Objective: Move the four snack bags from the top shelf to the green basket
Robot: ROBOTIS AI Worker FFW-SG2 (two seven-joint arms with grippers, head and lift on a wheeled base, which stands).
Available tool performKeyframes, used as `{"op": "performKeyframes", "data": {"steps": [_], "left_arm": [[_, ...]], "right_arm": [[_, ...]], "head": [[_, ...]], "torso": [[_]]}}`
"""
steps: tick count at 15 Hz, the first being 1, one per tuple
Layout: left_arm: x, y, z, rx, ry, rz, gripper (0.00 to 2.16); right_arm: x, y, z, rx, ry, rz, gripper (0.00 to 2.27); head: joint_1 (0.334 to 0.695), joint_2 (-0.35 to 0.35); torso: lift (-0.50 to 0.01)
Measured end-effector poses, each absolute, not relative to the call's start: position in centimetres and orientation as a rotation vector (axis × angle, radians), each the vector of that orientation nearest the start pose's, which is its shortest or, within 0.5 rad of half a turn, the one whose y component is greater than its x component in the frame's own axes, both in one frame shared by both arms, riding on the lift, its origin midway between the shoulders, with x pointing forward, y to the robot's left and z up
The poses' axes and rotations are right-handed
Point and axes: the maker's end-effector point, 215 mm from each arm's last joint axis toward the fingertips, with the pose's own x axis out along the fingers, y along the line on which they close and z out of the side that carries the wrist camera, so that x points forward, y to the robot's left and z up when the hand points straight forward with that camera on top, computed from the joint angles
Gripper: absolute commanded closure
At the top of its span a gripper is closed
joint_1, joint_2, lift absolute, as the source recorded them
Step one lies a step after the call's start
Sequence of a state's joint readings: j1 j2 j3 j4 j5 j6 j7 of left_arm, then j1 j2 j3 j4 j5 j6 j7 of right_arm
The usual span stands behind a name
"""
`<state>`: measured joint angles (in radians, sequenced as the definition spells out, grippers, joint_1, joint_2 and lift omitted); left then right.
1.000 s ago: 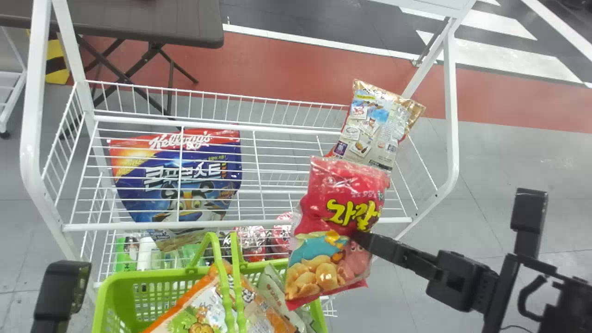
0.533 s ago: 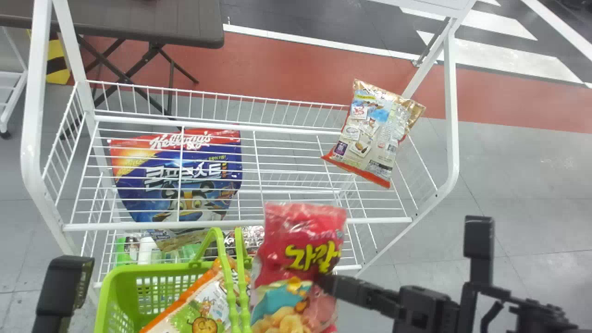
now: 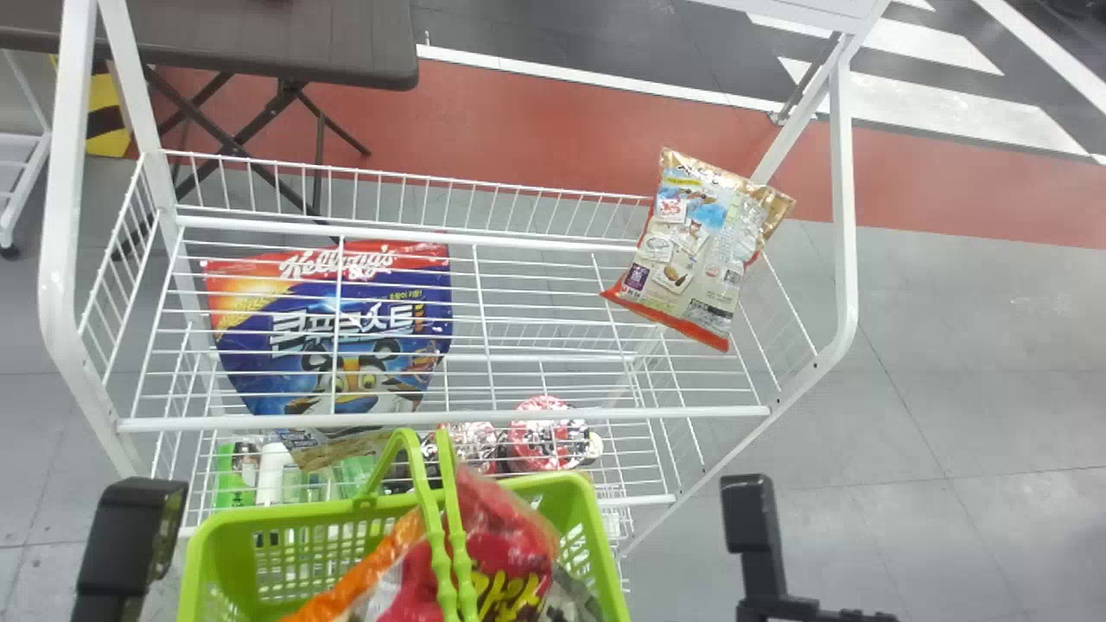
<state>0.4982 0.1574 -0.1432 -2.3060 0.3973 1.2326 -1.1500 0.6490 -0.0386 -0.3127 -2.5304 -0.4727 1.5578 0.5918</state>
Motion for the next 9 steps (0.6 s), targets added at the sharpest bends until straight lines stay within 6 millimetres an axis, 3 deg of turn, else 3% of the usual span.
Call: {"op": "performKeyframes", "data": {"steps": [2,3,4,5,6,9], "left_arm": [[16.5,-3.3,-34.1,-0.751,0.858,-1.457,2.08],[16.4,-3.2,-34.0,-0.75,0.856,-1.456,2.08],[16.3,-3.3,-34.0,-0.749,0.857,-1.456,2.08],[16.2,-3.4,-33.9,-0.748,0.857,-1.458,2.08],[16.2,-3.5,-33.9,-0.748,0.857,-1.46,2.08],[15.9,-3.4,-33.9,-0.749,0.858,-1.457,2.08]], "right_arm": [[19.9,-13.8,-45.8,0.557,1.157,0.563,2.17],[19.7,-14.1,-46.7,0.53,1.179,0.551,1.92],[19.5,-14.1,-47.3,0.508,1.196,0.546,1.24],[19.3,-13.6,-47.1,0.52,1.198,0.572,0.25],[19.1,-12.9,-46.6,0.547,1.193,0.606,0.0],[19.7,-13.5,-45.0,0.544,1.149,0.615,0.04]], "head": [[0.695,-0.35],[0.695,-0.35],[0.695,-0.35],[0.695,-0.35],[0.695,-0.35],[0.695,-0.35]], "torso": [[0.0],[0.0],[0.0],[0.0],[0.0],[0.0]]}}
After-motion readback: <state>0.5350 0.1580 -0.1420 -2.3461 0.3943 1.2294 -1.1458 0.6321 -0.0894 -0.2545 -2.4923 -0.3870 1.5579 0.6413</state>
